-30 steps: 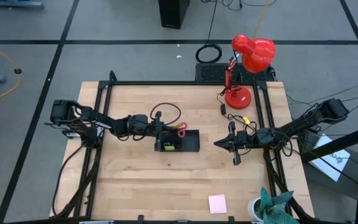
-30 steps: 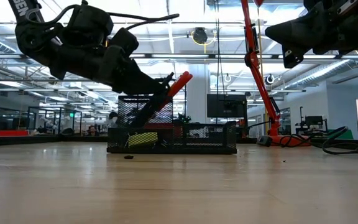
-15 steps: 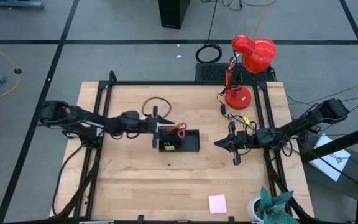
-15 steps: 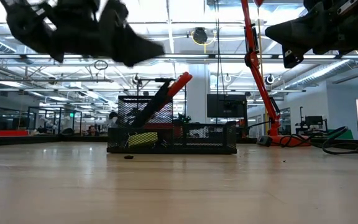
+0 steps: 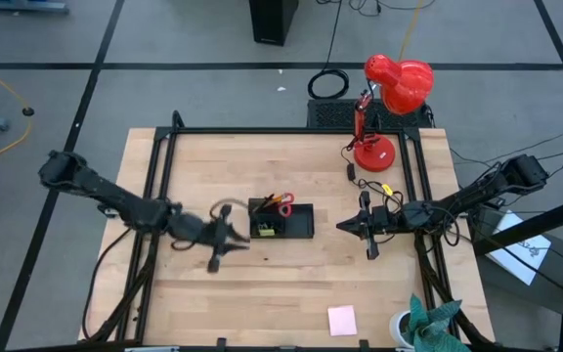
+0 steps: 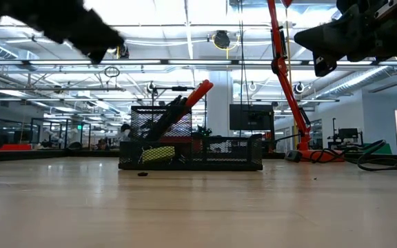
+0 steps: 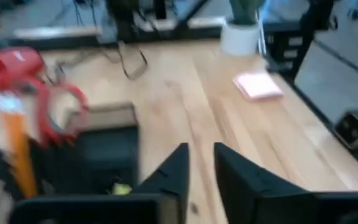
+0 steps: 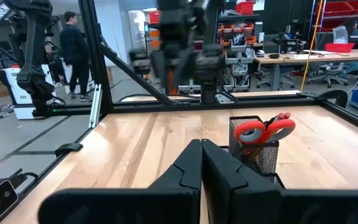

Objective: Pick and place office supplies into organizer
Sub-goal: Put the pink sticky notes into the black desk organizer

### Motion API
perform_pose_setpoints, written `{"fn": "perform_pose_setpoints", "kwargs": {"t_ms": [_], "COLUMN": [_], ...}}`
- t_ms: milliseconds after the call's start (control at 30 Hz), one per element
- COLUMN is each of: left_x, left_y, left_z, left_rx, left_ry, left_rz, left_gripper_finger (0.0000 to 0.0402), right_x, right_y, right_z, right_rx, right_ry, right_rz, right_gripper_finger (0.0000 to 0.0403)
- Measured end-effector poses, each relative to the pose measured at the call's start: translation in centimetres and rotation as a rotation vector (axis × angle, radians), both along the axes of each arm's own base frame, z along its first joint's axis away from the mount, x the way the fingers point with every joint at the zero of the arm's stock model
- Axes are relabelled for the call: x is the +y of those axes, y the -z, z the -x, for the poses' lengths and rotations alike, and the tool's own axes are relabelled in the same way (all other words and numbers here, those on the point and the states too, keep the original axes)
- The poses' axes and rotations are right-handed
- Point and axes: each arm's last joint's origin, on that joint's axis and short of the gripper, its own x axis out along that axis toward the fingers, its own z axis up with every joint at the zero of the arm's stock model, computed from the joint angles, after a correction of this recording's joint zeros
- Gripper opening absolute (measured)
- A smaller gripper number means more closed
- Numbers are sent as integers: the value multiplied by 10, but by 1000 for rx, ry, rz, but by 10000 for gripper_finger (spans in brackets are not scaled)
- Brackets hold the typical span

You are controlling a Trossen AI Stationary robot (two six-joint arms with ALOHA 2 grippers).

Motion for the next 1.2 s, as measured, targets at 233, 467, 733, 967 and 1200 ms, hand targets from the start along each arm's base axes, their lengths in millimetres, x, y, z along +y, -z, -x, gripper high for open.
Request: {"fn": "perform_pose_setpoints", "kwargs": {"t_ms": [233, 467, 733, 967, 1200], "left_x": [-52, -73, -75, -74, -70], "left_y": [41, 81, 87, 87, 87], "left_z": [-6, -17, -20, -21, -24], "left_rx": [54, 73, 55, 57, 60], "left_ry": [80, 127, 114, 115, 92], "left_rz": [-47, -80, -65, -77, -67], "left_gripper_finger": [10, 4, 11, 12, 25], "right_x": [0, 1, 27, 79, 123], "right_y": [2, 5, 9, -10, 8], "right_z": [0, 0, 5, -7, -26], "right_rx": [22, 48, 194, 404, 613], "right_ry": [0, -14, -233, -390, -546], "right_rz": [7, -12, -47, -38, -27], "right_gripper_finger": [0, 0, 0, 0, 0]}}
